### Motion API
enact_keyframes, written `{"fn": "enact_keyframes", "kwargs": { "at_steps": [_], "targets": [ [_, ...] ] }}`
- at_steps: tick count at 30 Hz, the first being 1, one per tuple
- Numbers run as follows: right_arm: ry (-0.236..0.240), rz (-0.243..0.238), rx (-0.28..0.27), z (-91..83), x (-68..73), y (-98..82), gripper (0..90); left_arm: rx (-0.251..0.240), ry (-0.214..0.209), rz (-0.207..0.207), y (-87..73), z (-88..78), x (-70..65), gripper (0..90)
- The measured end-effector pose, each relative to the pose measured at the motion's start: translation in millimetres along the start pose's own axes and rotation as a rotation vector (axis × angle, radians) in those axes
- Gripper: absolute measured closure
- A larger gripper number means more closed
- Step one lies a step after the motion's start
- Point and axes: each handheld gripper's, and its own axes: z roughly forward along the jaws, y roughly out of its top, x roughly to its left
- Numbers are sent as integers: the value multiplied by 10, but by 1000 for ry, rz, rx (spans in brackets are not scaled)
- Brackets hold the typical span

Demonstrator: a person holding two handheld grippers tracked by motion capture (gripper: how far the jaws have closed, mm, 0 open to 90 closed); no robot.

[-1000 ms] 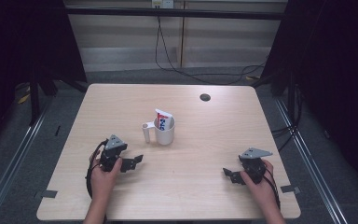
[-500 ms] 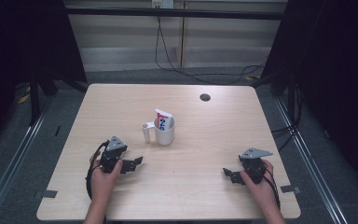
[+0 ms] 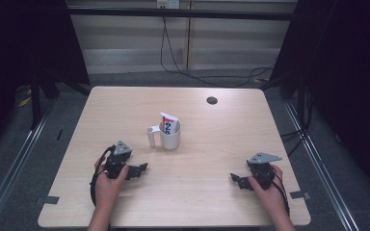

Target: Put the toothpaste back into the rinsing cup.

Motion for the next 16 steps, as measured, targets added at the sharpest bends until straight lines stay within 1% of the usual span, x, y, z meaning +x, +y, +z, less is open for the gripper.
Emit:
{"fn": "enact_keyframes", "kwargs": {
  "at_steps": [2,4,5,10,16],
  "targets": [
    [0,2,0,0,2,1,132,-1,2,2,1,3,-2,161],
    [-1,1,0,0,1,1,132,9,16,31,5,15,-21,157],
    [-1,1,0,0,2,1,132,25,30,61,14,18,-27,153],
    [-1,-1,0,0,1,0,133,24,27,49,14,22,-33,139],
    [-1,1,0,0,1,0,132,24,27,48,14,23,-32,138]
  ]
}}
